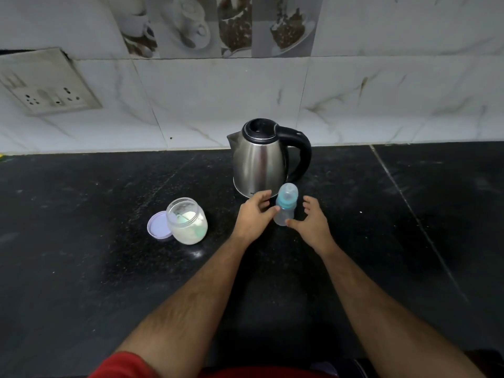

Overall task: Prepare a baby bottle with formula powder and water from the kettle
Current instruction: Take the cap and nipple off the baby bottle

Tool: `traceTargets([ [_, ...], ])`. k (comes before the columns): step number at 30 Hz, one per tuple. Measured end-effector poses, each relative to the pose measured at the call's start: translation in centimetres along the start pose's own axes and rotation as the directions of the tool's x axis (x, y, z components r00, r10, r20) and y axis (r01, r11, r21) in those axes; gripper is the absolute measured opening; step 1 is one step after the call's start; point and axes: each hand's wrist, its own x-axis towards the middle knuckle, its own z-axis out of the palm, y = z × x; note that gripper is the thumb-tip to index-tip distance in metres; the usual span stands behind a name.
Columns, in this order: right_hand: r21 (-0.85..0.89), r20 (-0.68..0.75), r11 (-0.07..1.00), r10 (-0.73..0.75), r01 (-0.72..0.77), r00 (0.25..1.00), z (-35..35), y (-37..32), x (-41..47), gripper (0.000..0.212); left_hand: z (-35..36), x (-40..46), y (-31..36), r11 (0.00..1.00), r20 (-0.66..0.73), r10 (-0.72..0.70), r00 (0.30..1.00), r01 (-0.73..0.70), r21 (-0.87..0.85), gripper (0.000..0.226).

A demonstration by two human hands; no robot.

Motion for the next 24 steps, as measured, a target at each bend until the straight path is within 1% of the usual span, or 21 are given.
traceTargets([
  [1,-0.001,0.037,1.0,-0.018,0.018,0.999,0.0,0.0,0.5,0.087,0.2,0.2,0.2,1.0,0.002,0.002,1.0,-0.002,0.003,0.059],
  [3,0.024,0.096,0.998,-0.062,0.06,0.993,0.1,0.1,1.2,0.083,0.6,0.6,0.4,1.0,0.003,0.008,1.0,-0.008,-0.004,0.06],
  [6,0.095,0.183,0.994,-0.07,0.053,0.981,0.5,0.0,1.5,0.075,1.0,0.6,0.6,1.0,0.028,0.029,0.999,-0.029,-0.012,0.055],
  [9,0.15,0.182,0.986,-0.1,0.073,0.978,0.9,0.1,1.3,0.067,1.1,0.2,1.0,0.999,0.045,0.046,0.998,-0.045,-0.03,0.047],
  [11,0.148,0.148,0.984,-0.12,0.098,0.982,0.9,0.4,1.0,0.057,1.1,-0.2,1.0,0.998,0.037,0.056,0.998,-0.055,-0.032,0.043],
  [13,0.147,0.141,0.982,-0.136,0.115,0.981,0.8,0.8,0.5,0.052,1.0,-0.5,0.9,0.997,0.031,0.066,0.997,-0.065,-0.031,0.04],
  [17,0.133,0.206,0.986,-0.128,0.102,0.97,0.1,1.4,-0.7,0.05,0.3,-1.3,0.5,0.996,0.064,0.062,0.996,-0.057,-0.071,0.04],
  [20,0.165,0.256,0.982,-0.134,0.093,0.957,-0.5,1.4,-1.9,0.047,-0.2,-1.9,0.6,0.989,0.09,0.044,0.995,-0.03,-0.147,0.055],
  [21,0.188,0.278,0.978,-0.145,0.094,0.95,-0.6,1.4,-2.3,0.047,-0.3,-2.1,0.7,0.985,0.111,0.045,0.993,-0.025,-0.173,0.056],
  [24,0.251,0.313,0.963,-0.179,0.1,0.933,-0.7,1.1,-3.5,0.047,-0.4,-2.9,1.4,0.971,0.16,0.081,0.984,-0.042,-0.236,0.044],
])
